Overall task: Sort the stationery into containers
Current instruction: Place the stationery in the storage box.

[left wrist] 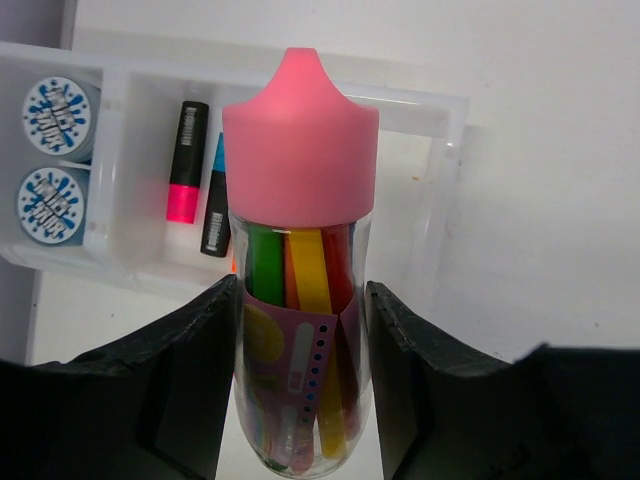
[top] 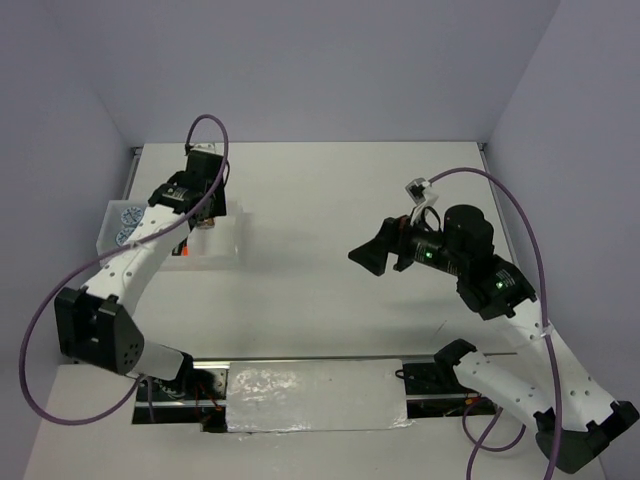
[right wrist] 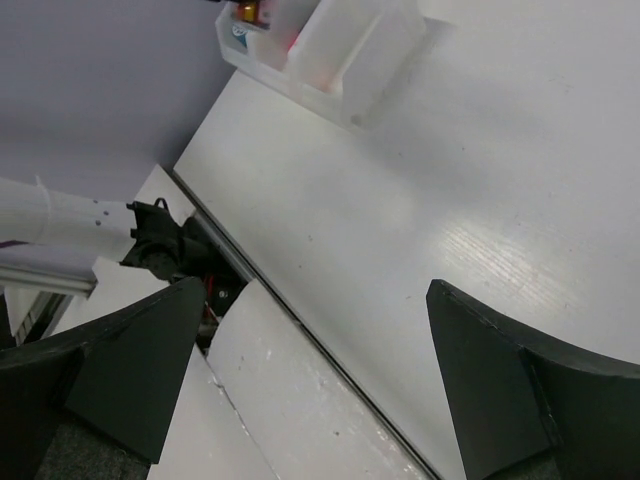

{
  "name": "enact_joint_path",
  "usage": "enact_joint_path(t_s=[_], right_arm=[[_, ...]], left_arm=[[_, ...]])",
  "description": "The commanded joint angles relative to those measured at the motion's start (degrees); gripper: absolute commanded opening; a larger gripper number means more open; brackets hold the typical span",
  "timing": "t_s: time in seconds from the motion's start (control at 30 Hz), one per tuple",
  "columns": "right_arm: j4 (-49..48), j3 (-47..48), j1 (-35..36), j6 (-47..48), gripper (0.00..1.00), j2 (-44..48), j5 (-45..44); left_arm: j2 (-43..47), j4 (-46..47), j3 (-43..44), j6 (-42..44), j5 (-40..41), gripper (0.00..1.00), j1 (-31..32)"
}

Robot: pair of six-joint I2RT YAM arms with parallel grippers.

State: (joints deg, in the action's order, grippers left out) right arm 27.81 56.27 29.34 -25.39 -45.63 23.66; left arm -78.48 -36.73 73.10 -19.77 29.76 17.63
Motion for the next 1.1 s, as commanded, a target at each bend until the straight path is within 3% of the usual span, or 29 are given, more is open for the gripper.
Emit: enact_joint_path(t_s=[0.0,0.23,0.57,0.83,1.03,1.07], right_arm=[[1.2,0.5,-0.3,2.3,1.00,1.8,0.1],[3.4,0.1,-0.4,3.9,1.00,4.5,1.7],[2.7,-0.7,-0.4,4.3,1.00,4.2,3.0],[-0.1,-1.8,-0.4,2.9,1.00,4.1,5.5],[-0.1,-1.3,-0.3,2.9,1.00,3.6,5.7],[-0.1,-1.3,-0.3,2.8,1.00,3.6,5.8]], left_arm=[[-5.4,3.9,4.3,2.6,-7.2,0.00,-4.1],[-12.7,4.6,6.7,1.7,-8.9,0.00,-6.3],[-17.2,2.9,2.8,-2.7,-6.7,0.00,-6.6],[-18.5,3.9,1.5,-3.4,-8.2,0.21,-6.7],[-18.8,3.9,1.1,-3.5,-7.4,0.50,-6.8],[-18.7,3.7,1.3,-3.9,-7.2,0.60,-6.8]])
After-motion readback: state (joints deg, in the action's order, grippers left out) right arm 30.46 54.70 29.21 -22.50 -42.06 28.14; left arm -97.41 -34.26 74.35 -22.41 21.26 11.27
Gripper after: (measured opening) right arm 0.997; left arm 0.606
